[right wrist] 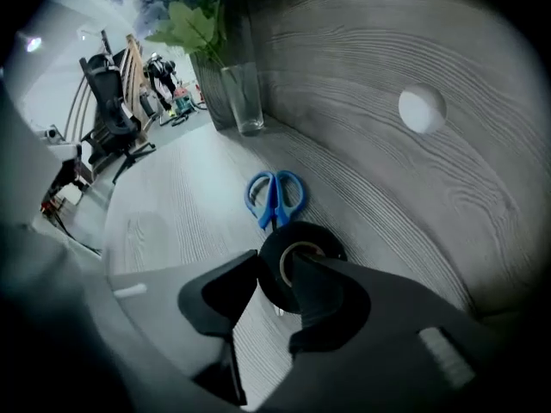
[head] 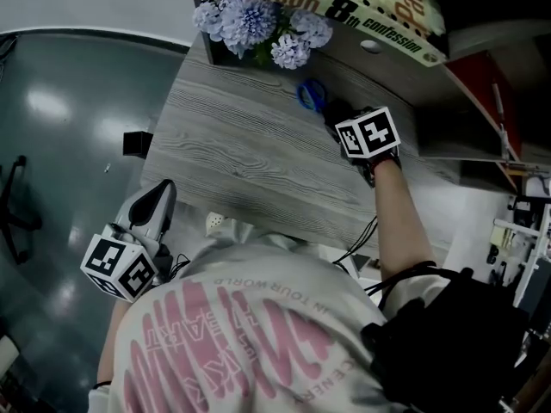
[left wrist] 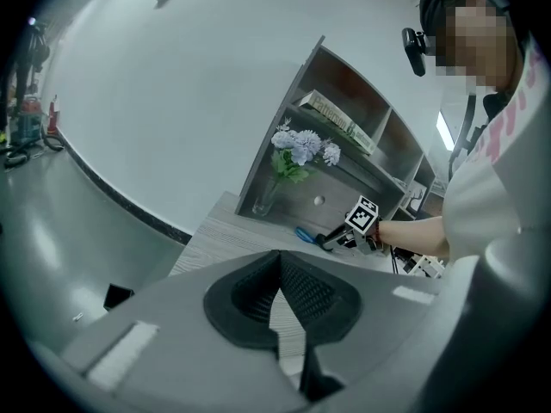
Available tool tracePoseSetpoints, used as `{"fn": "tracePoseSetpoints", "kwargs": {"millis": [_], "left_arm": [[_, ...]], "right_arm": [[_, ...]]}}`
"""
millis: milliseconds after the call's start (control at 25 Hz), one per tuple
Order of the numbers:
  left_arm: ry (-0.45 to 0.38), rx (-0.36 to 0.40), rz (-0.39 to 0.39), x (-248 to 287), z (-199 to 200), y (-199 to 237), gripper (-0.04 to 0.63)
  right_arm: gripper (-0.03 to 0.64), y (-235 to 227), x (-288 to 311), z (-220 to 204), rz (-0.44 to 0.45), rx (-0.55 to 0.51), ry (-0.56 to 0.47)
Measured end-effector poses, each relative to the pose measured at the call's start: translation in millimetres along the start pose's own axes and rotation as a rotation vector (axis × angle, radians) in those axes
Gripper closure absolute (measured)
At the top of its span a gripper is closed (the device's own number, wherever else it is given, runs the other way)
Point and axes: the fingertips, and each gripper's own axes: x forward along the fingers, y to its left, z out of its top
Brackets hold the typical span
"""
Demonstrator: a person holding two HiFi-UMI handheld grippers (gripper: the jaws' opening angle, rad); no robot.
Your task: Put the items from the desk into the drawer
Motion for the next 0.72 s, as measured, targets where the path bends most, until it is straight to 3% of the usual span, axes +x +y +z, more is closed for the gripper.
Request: {"fn": "tracePoseSetpoints", "kwargs": {"millis": [200,320,440,720], "left_arm": [[-0.021,0.013,0.001,-11,1,1,0.577],[-0.029,0.012,0.012,-20,1,5,0.577],[-0.040,0.011,0.016,-27,-2,10,0.577],[-0.064,0.056,-0.006,-39,5,15,0.577]], "right_arm": [[0.464,3,11,-5,-0.040,-0.168,0.182],[0.492,5,15,-7,0.018,-0.148,0.246],[0.491,5,15,-7,0.048,-0.130,0.258],[0.491,3,14,-7,0.002,-0.057,0.175]]}}
